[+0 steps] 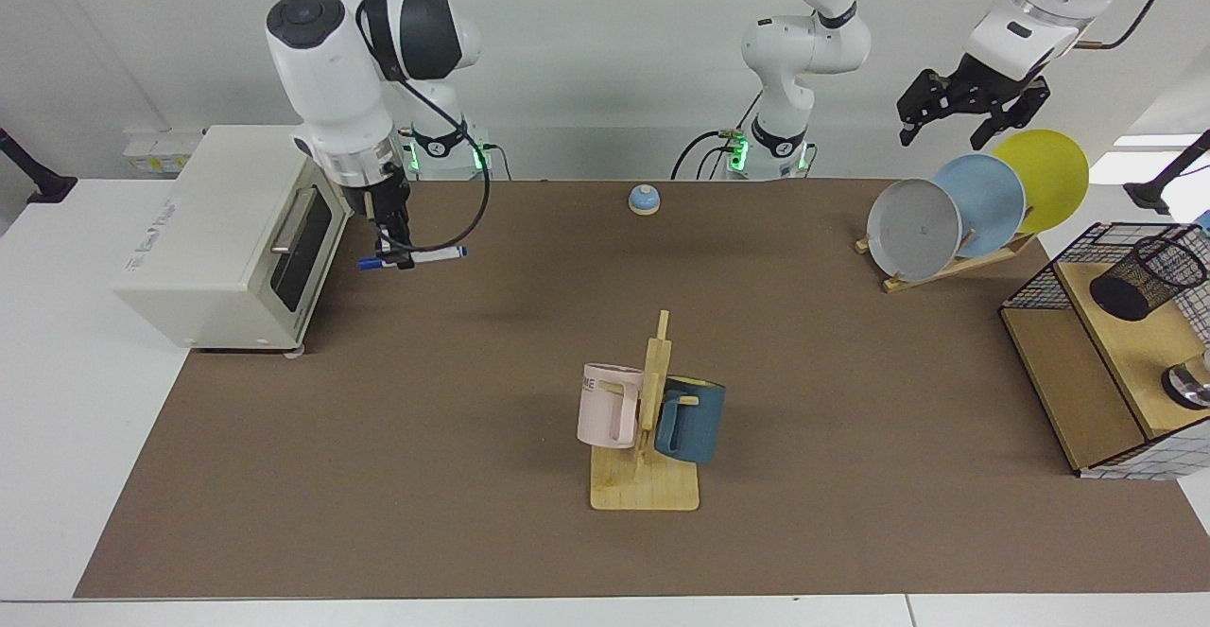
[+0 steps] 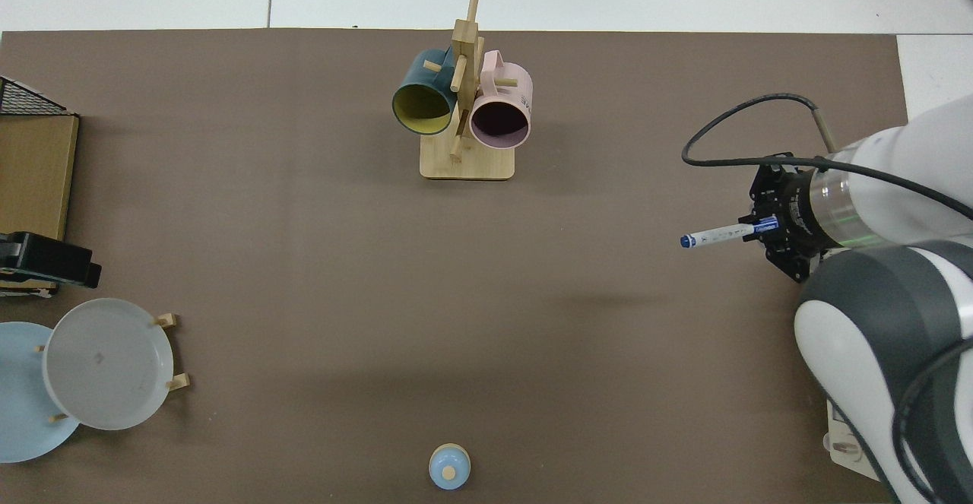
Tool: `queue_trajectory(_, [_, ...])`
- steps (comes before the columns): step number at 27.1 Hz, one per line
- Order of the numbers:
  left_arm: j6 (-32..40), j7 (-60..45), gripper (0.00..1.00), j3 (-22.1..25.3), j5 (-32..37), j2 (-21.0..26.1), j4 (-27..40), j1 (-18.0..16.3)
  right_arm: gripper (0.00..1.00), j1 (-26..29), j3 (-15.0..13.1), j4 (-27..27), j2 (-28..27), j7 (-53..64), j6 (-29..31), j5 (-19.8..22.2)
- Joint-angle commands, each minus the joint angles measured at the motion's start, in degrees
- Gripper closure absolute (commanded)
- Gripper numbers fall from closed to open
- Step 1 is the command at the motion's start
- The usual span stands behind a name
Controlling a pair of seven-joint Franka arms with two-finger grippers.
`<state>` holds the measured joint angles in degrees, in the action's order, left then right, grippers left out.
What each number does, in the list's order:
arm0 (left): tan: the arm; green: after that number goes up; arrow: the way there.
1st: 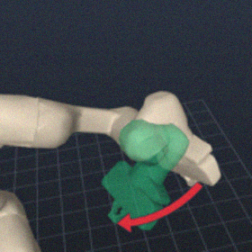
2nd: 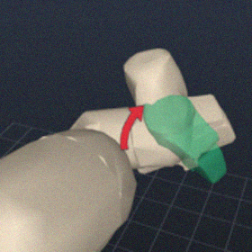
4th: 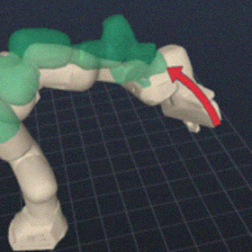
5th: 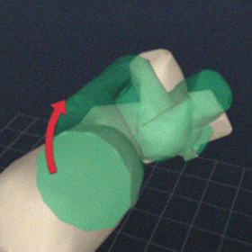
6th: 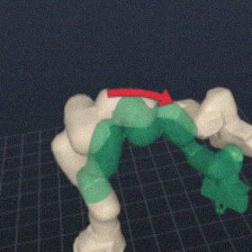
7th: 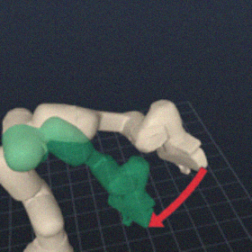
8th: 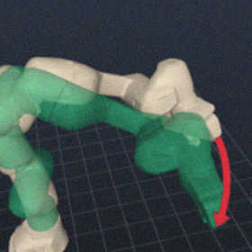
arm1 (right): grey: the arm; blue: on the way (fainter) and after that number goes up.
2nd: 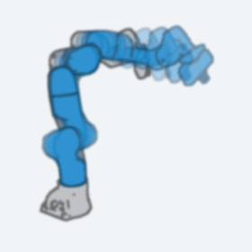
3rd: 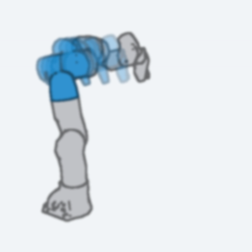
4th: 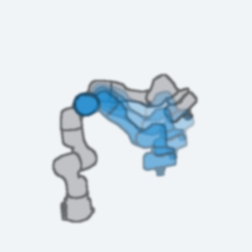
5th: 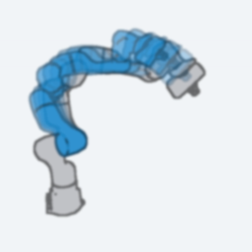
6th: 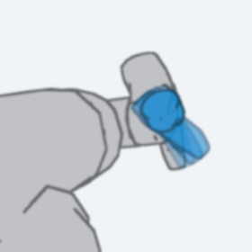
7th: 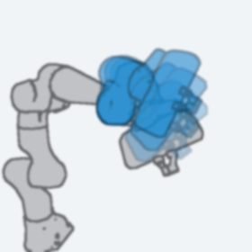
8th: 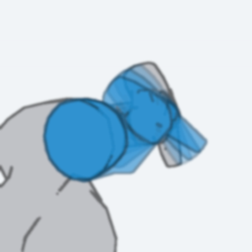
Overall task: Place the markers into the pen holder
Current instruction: 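Lift the marker with the right gripper while the left gripper approaches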
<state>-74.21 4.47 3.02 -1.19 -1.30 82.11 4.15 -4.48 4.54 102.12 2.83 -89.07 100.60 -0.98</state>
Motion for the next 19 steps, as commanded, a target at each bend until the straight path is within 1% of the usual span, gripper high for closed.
queue_trajectory(1, [0.03, 0.36, 0.00, -0.12, 0.14, -1.25, 1.38, 0.15, 1.00, -0.09, 0.82, 0.71, 2.71, 1.10, -3.30, -3.50])
queue_trajectory(3, [-0.14, 0.54, 0.00, -0.38, 0.14, -1.25, 1.38, 0.15, 1.00, -0.35, 1.34, 0.63, 2.97, 0.66, -3.92, -4.29])
queue_trajectory(5, [-0.23, 0.54, 0.00, -0.47, 0.14, -1.16, 1.38, 0.50, 1.00, -1.05, 2.74, 0.71, 3.15, -0.22, -4.01, -4.91])
queue_trajectory(7, [-0.32, 0.71, 0.00, -0.73, 0.05, -1.16, 1.30, 0.85, 1.00, -2.19, 3.54, 0.63, 3.15, -3.81, -3.58, -5.00])
queue_trajectory(10, [-0.85, 1.67, 0.00, -0.82, -0.21, -1.07, 1.30, 1.73, 1.00, -5.35, 3.80, 0.63, 3.41, -9.79, -2.35, -5.08])
queue_trajectory(13, [-1.02, 3.08, 0.00, -1.00, -0.30, -1.07, 1.38, 2.70, 1.00, -8.17, 4.24, 0.71, 4.20, -12.87, -1.11, -5.26])
queue_trajectory(16, [-1.81, 5.10, 0.00, -1.08, -0.30, -1.07, 1.47, 3.14, 1.00, -10.72, 4.24, 0.71, 4.20, -16.30, -0.50, -7.01])
queue_trajectory(19, [-2.60, 7.39, 0.00, -2.22, -0.48, -0.99, 1.38, 3.58, 1.00, -12.74, 4.33, 0.71, 4.29, -19.29, 1.17, -7.46])
